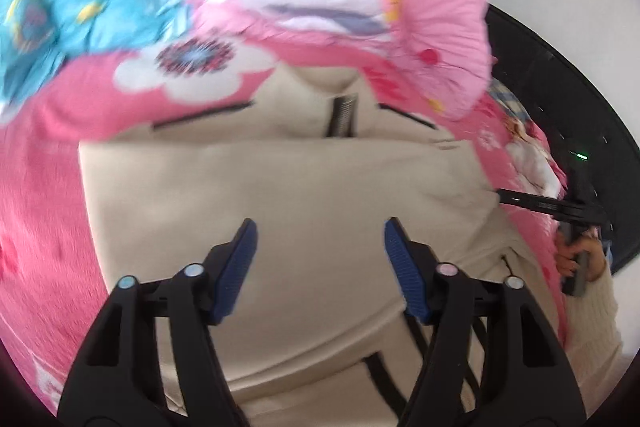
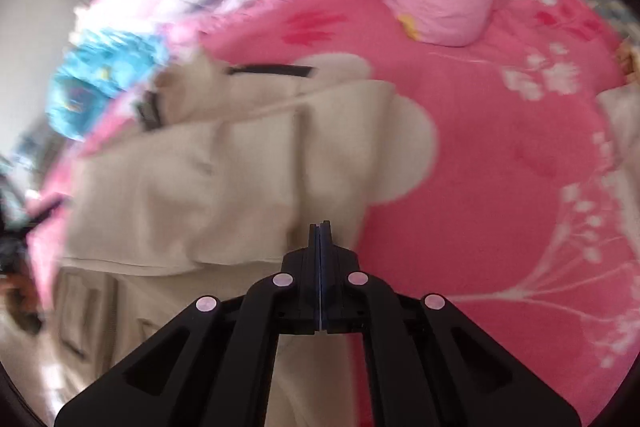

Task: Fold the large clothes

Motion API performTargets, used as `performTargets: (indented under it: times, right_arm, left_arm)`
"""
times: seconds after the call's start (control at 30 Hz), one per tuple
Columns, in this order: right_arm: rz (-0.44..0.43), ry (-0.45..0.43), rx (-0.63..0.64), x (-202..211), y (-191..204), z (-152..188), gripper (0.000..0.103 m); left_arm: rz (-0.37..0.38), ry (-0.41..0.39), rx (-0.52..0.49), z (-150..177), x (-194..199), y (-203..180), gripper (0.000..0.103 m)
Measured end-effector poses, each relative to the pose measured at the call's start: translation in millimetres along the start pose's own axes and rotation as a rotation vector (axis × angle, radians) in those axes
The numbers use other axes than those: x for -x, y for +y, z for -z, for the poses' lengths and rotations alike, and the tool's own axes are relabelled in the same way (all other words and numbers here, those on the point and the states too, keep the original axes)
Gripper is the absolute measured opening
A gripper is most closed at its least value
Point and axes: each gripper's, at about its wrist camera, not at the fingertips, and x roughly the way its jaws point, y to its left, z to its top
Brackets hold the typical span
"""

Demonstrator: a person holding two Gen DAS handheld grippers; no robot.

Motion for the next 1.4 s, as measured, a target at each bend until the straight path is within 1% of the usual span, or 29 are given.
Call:
performTargets:
  times: [0.07,0.1,0.13,0.17,0.2,0.3,0.37,0.43,0.5,0.57,0.6,0.63,0.67,0.7,0.77,0.83,0.87,0.93,1.0,1.03,1.07,1.1,1.13,1.17,1.23,1.27,1.3,1.33,1.4]
  right_arm:
    - [0.027,-0.05,0.093,10,19,-1,0.0]
    - [0.068,-0.07,0.17,15,34,-2,0.0]
    - [0.085,-0.07,0.197,15,42,-3,0.0]
    - [0.096,-0.062,0.203,16,47,-7,0.0]
    - [0.095,-0.058,0.195,16,51,-11,0.0]
    - [0.052,-0.067,0.126,23,45,-19,0.0]
    - [0.046,-0.064,0.094,22,38,-22,0.0]
    - [0.043,-0.073,0.086,27,33,-18,0.0]
    - [0.047,-0.081,0.075,33,27,-13,0.0]
    - [0.053,-0.086,0.065,40,20,-9,0.0]
    - [0.064,-0.087,0.067,43,18,-8,0.0]
    - [0.071,-0.088,0.072,46,16,-7,0.0]
    - [0.078,-0.092,0.078,50,15,-7,0.0]
    - [0.079,-0.096,0.081,53,14,-7,0.0]
    - [0.061,-0.124,0.09,65,17,-6,0.0]
    - [0.039,-0.15,0.097,74,20,-7,0.0]
    - [0.035,-0.156,0.095,76,22,-8,0.0]
    - [0.035,-0.15,0.09,73,27,-12,0.0]
    - [0.049,-0.137,0.105,66,37,-14,0.0]
    - [0.063,-0.131,0.123,61,43,-14,0.0]
    - [0.076,-0.128,0.142,57,49,-13,0.0]
    - [0.083,-0.128,0.157,55,55,-11,0.0]
    - [0.084,-0.13,0.166,51,61,-10,0.0]
    - [0.079,-0.13,0.17,48,66,-9,0.0]
    - [0.062,-0.12,0.184,37,77,-10,0.0]
    - [0.057,-0.109,0.198,30,84,-11,0.0]
    - [0.044,-0.094,0.221,19,94,-11,0.0]
    - [-0.004,-0.077,0.239,6,103,-10,0.0]
    - [-0.122,-0.022,0.257,-24,115,-6,0.0]
  left_arm:
    - [-0.011,-0.002,-0.084,9,-7,-9,0.055]
    - [-0.035,-0.001,-0.198,16,-12,-26,0.055]
    - [-0.056,-0.002,-0.299,23,-19,-45,0.055]
    - [-0.053,-0.002,-0.358,28,-26,-61,0.055]
    - [-0.024,0.011,-0.403,32,-35,-79,0.055]
    - [0.084,0.042,-0.484,36,-65,-135,0.055]
    - [0.119,0.065,-0.546,33,-90,-170,0.055]
    - [0.124,0.096,-0.588,30,-115,-196,0.055]
    - [0.082,0.084,-0.649,27,-135,-218,0.055]
    - [-0.009,0.049,-0.724,26,-149,-235,0.049]
    - [-0.049,0.048,-0.752,25,-157,-239,0.035]
    - [-0.075,0.056,-0.757,23,-164,-242,0.015]
    - [-0.071,0.057,-0.743,19,-166,-243,0.01]
    - [-0.052,0.049,-0.714,16,-163,-243,0.008]
    - [0.008,-0.009,-0.713,18,-146,-249,0.008]
    - [0.072,-0.003,-0.717,24,-136,-256,0.008]
    - [0.128,0.044,-0.702,26,-138,-256,0.008]
    - [0.148,0.113,-0.666,27,-149,-249,0.011]
    - [0.204,0.141,-0.595,21,-150,-237,0.019]
    - [0.237,0.139,-0.531,16,-147,-227,0.033]
    - [0.306,0.134,-0.427,9,-133,-211,0.043]
    - [0.348,0.125,-0.372,10,-120,-202,0.059]
    - [0.41,0.114,-0.308,9,-105,-189,0.061]
    - [0.494,0.108,-0.241,10,-85,-171,0.061]
    - [0.533,0.062,-0.103,10,-50,-126,0.059]
    - [0.552,0.032,-0.025,9,-40,-104,0.054]
    - [0.574,0.003,0.086,9,-32,-77,0.04]
    - [0.585,-0.019,0.239,9,-29,-40,0.026]
    - [0.573,-0.011,0.395,12,-38,7,0.01]
